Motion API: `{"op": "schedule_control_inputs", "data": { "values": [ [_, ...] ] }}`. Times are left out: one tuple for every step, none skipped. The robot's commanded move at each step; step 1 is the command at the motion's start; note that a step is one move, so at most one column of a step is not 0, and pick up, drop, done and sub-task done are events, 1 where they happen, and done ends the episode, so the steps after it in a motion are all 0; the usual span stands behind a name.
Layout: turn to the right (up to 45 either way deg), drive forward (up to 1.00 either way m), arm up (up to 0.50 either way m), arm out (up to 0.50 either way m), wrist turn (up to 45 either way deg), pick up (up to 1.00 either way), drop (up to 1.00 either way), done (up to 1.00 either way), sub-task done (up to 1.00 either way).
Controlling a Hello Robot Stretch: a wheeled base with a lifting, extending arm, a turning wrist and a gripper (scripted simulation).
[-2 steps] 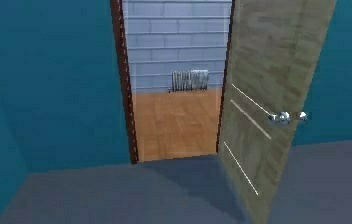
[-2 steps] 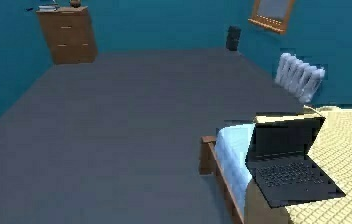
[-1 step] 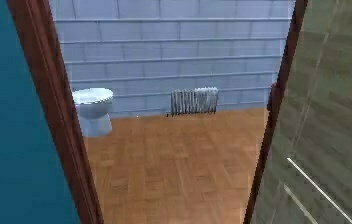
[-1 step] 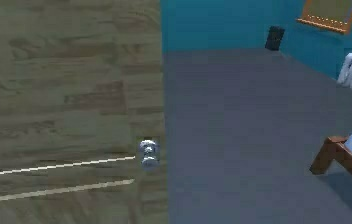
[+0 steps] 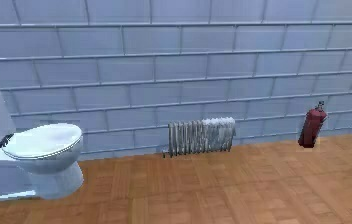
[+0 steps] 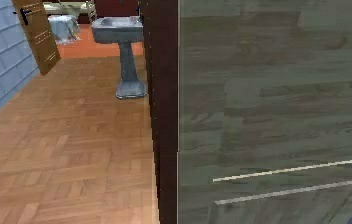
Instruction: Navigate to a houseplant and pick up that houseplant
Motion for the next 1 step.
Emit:
{"op": "schedule_control_inputs", "data": {
  "values": [
    [18.0,0.0,0.0,0.0,0.0,0.0,0.0,0.0,0.0]
  ]
}}
